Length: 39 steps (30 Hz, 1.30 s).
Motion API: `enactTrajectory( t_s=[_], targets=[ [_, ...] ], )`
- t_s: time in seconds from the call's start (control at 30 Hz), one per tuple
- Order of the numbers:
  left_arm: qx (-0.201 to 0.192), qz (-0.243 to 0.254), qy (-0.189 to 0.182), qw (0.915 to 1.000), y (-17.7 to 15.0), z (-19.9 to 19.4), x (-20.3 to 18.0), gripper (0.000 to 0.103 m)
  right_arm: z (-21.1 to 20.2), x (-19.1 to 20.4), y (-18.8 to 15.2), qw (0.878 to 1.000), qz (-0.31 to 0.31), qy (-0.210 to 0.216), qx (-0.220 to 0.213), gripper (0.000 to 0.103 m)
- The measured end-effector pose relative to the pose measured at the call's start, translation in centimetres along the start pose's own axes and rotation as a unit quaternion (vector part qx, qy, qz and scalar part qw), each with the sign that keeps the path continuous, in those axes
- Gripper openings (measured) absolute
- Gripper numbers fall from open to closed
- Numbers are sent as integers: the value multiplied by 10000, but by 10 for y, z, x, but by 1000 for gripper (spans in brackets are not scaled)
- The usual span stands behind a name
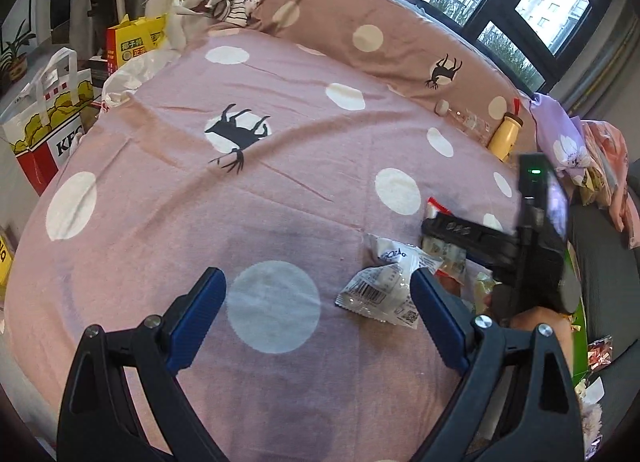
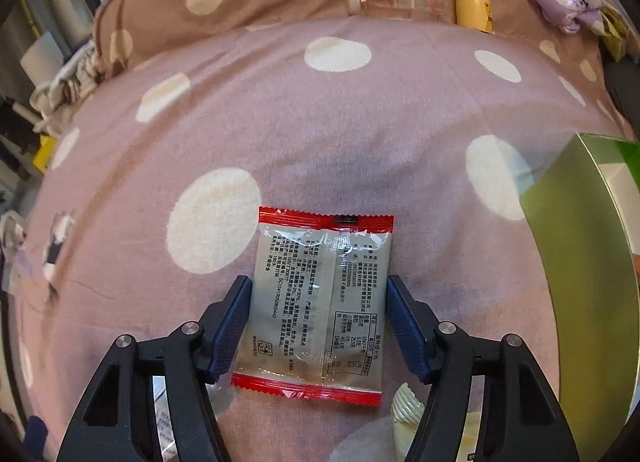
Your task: Organize snacks
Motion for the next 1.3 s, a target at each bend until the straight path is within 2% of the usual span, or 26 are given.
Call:
enactTrajectory(
  t_s=[0.03,0.17,0.23,0.33,0.4,0.53,0.67,0.7,0.77,0.87,0.97,1.13,1.3],
  targets=[
    [-12,1,17,10000,0,-1,2,93,-11,2,1,9999,3,142,-97,68],
    [-46,-36,72,10000,-1,-6,9,93,-54,22,2,9972,-370,254,-592,68],
    [-45,-25,79,10000,-3,-7,11,93,-82,34,-11,9941,-439,689,-720,68],
    [-15,-33,62,10000,-7,-8,11,94,-104,51,-33,9886,-521,1237,-685,68],
    [12,-14,51,10000,-11,-9,10,94,-111,57,-52,9864,-564,1443,-548,68],
    [36,105,100,9999,-18,-12,8,93,-102,59,-93,9861,-538,1570,-75,68],
    [110,237,100,9996,-29,-12,7,93,-79,48,-114,9886,-404,1386,422,68],
    [136,263,105,9995,-32,-11,6,93,-75,49,-118,9860,-343,1562,476,68],
    [207,285,162,9992,-39,-9,8,92,-69,48,-123,9843,-230,1657,571,68],
    [323,398,282,9983,-47,-4,11,92,-67,40,-119,9850,51,1691,343,68],
    [440,452,193,9978,-55,0,11,92,-68,33,-120,9855,223,1659,261,68],
    [541,498,68,9973,-65,-1,7,92,-75,35,-117,9775,410,2065,124,68],
    [638,552,-387,9957,-71,-4,-12,87,-71,33,-114,9790,379,1998,149,68]
  ],
)
Point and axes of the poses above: each gripper's, at about its wrist camera, not at the fingertips, and z roughly the way its jaws point, x to its left, y to its top, the point moved 7 cm from there along z, roughly the way its jaws point, and after that the axes turned 14 degrees about y, right-handed, at the moved point
